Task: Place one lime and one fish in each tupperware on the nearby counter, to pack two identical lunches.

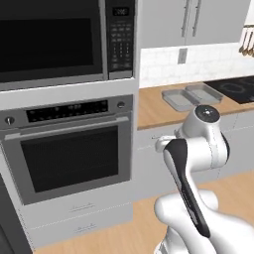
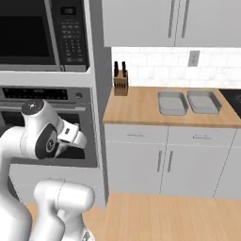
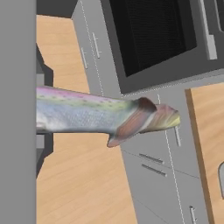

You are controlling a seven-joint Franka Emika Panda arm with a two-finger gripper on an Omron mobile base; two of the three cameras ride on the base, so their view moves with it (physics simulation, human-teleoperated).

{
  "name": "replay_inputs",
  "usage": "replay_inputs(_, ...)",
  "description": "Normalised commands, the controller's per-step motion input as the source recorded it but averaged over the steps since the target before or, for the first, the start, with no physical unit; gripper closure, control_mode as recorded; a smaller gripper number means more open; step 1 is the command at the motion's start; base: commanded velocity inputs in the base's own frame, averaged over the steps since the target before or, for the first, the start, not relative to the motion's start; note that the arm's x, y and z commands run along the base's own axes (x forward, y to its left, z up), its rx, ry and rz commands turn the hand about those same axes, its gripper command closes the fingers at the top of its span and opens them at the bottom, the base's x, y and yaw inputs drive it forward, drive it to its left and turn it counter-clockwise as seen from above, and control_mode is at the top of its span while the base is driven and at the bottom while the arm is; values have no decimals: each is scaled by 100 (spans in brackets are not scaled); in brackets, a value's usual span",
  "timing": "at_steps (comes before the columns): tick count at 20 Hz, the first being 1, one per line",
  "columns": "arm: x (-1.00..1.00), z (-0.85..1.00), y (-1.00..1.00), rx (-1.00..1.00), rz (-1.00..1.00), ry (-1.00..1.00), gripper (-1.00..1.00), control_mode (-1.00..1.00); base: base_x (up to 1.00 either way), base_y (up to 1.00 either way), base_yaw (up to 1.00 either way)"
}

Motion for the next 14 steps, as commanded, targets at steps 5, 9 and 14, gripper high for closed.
replay_inputs(5,0,0,0,0,0,0,100,100,100,-13,-21)
replay_inputs(9,0,0,0,0,0,0,100,100,77,-34,-17)
replay_inputs(14,0,0,0,0,0,0,100,100,25,-100,1)
